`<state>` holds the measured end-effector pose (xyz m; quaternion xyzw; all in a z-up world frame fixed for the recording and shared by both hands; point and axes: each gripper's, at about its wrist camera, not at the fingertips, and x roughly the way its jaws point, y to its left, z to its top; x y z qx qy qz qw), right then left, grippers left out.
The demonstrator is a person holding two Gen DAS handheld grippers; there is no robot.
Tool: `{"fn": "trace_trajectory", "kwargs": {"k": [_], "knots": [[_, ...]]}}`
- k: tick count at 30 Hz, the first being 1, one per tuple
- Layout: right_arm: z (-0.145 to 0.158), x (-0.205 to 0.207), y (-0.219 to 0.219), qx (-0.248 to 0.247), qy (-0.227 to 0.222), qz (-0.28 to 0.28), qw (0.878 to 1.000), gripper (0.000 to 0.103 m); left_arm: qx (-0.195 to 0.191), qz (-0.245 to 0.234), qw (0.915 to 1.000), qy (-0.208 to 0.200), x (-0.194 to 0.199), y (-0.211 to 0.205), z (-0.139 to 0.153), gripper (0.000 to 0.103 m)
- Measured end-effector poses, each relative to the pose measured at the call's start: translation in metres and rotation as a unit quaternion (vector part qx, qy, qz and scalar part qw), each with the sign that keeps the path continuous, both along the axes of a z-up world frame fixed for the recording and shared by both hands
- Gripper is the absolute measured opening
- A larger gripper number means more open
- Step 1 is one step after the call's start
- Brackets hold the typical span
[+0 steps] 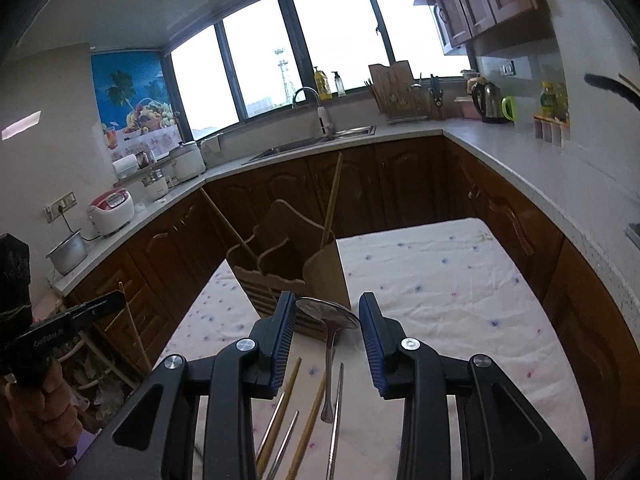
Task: Organize utensils
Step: 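Lift the chopstick and spoon and carry both above the wooden holder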
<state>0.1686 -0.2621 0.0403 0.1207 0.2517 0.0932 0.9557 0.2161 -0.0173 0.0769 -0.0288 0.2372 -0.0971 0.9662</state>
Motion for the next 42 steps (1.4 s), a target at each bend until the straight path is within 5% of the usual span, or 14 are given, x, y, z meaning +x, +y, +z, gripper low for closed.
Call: {"fn": "trace_trajectory", "kwargs": {"k": [31,36,42], "knots": [[0.081,0.070,0.020,-0.004,-0.100,0.007,0.995,0.033,-0.008,0.011,0.9902,-0.139,0.048,0.007,0.078,0.002],[0.079,0.091,0.022,-0.002,-0.101,0.002,0.995,0.033,-0.020,0.019,0.9874,-0.156,0.066,0.005,0.079,0.002],[0.056,0.112,0.028,-0.001,-0.079,-0.001,0.997,0.033,-0.030,0.032,0.9890,-0.141,0.097,0.000,0.043,0.002]]}}
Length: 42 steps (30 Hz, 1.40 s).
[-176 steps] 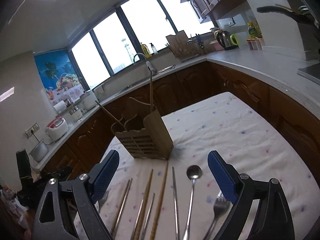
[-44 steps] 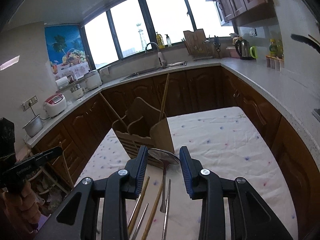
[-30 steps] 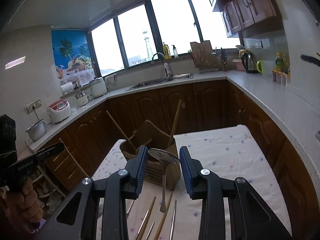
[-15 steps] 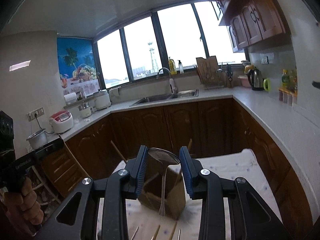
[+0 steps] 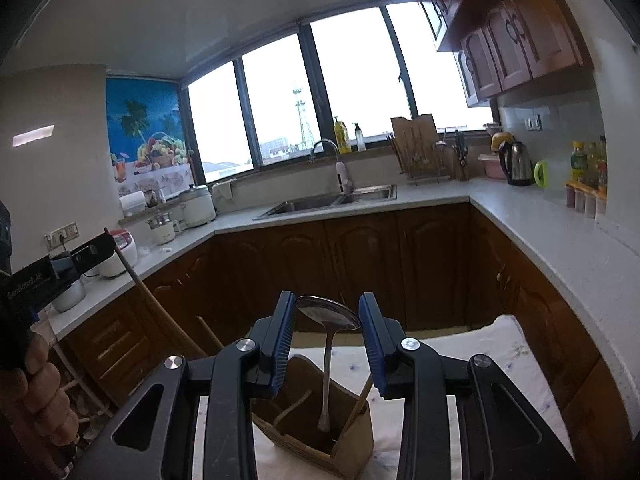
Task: Organize utensils
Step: 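Lift the chopstick and spoon and carry both above the wooden holder, then open the left tool while the right tool opens, dropping chopstick and spoon into holder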
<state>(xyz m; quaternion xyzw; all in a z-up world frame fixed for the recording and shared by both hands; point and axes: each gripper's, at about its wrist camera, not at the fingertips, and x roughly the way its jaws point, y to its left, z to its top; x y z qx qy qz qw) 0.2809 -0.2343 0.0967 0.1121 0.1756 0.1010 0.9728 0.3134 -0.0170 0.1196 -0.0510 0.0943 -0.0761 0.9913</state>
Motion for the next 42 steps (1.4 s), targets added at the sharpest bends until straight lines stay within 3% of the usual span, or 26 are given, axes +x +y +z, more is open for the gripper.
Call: {"fn": "trace_trajectory", "kwargs": {"k": [7,12,16,33,36,38,42], "knots": [[-0.043,0.019,0.000,0.004,0.043,-0.003,0.999,0.033,-0.025,0.010,0.9986,0.046,0.046,0.001,-0.047,0.002],[-0.065,0.026,0.001,0.006,0.071,-0.002,0.997,0.033,-0.020,0.017,0.9971,0.072,0.071,-0.004,-0.053,0.002],[-0.076,0.028,0.000,0.010,0.086,0.000,0.996,0.033,-0.010,0.026,0.9977,0.062,0.075,-0.012,-0.048,0.002],[-0.070,0.035,-0.002,0.021,0.090,0.001,0.996,0.037,-0.007,0.027,0.9969,0.074,0.081,-0.016,-0.055,0.005],[-0.068,0.032,-0.003,0.024,0.088,0.001,0.996,0.038,-0.005,0.030,0.9970,0.071,0.080,-0.014,-0.054,0.021],[-0.066,0.029,-0.005,0.029,0.082,0.001,0.996,0.052,-0.007,0.037,0.9973,0.063,0.073,-0.012,-0.053,0.032],[-0.061,0.019,-0.008,0.039,0.070,0.000,0.997,0.063,-0.013,0.039,0.9974,0.059,0.064,-0.005,-0.057,0.048]]}}
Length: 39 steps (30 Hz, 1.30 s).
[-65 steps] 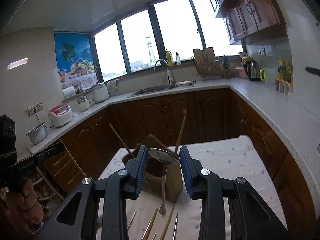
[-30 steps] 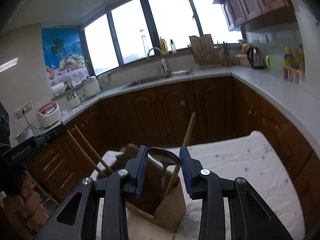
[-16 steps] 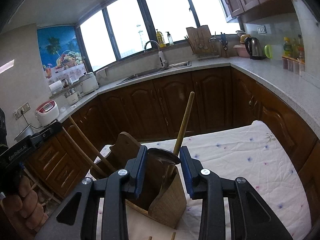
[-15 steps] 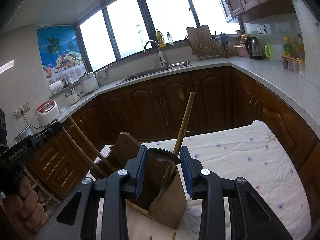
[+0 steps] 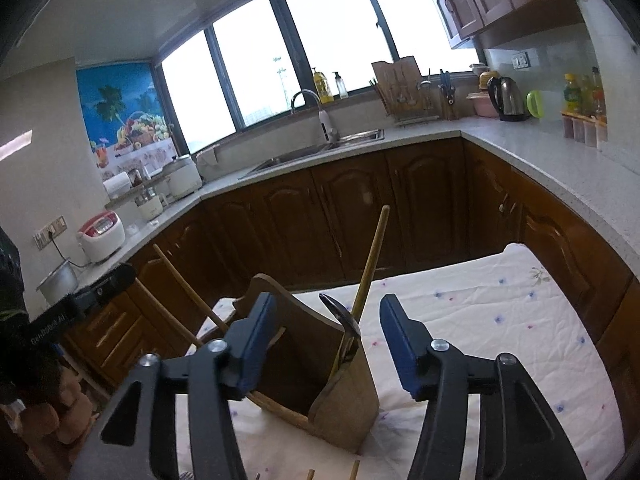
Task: Organize utensils
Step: 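Open the left tool while the right tool opens, dropping chopstick and spoon into holder, then move both tools back down to the remaining utensils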
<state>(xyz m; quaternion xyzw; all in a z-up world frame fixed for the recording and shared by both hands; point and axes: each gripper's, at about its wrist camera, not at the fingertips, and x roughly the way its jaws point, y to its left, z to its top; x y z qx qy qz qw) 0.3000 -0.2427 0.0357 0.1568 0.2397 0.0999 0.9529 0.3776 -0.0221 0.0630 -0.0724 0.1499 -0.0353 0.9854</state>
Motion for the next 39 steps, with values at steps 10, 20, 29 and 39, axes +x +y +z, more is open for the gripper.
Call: {"fn": "trace_trajectory", "kwargs": {"k": [10,20,29,39], "knots": [[0.003,-0.041,0.001,-0.001,-0.017,0.001,1.000,0.092,-0.014,0.029,0.9995,0.003,-0.050,0.015,-0.012,0.100],[0.001,-0.107,0.011,-0.024,-0.032,0.016,0.999,0.094,0.018,0.028,0.9991,0.026,-0.120,0.000,-0.024,0.100],[0.001,-0.160,0.012,-0.029,-0.033,0.012,0.999,0.094,0.041,0.022,0.9982,0.038,-0.169,-0.013,-0.020,0.100],[-0.014,-0.198,0.009,-0.031,-0.022,0.005,0.999,0.094,0.051,0.029,0.9969,0.052,-0.208,0.001,-0.021,0.100]]}}
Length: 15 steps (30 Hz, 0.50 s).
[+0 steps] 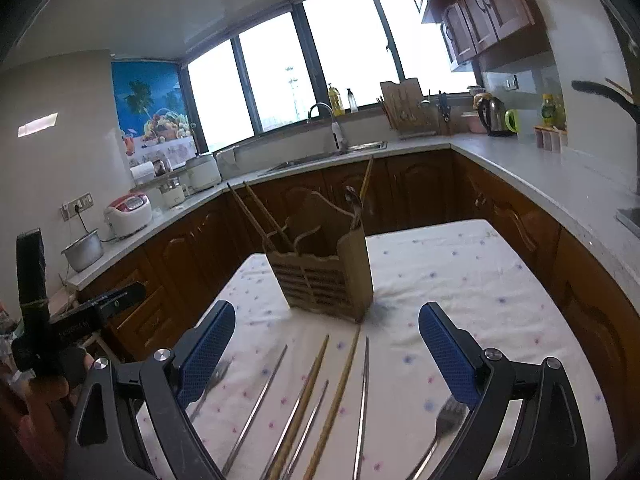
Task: Organize utensils
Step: 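Move both tools back down to the remaining utensils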
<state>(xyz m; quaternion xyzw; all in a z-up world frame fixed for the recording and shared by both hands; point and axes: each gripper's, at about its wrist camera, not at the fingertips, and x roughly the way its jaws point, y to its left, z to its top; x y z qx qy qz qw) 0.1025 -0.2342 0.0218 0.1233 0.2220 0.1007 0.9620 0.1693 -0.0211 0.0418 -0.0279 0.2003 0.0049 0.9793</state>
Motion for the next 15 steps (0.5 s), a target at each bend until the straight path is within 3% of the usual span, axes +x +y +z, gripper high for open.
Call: {"fn": "trace_trajectory", "kwargs": {"k": [15], "knots": [[-0.038,-0.027,-0.007,-0.002,0.021,-0.014,1.000,0.095,0.018,0.005,0.9992,0.036,-0.029,0.005,-0.018,0.100]]}}
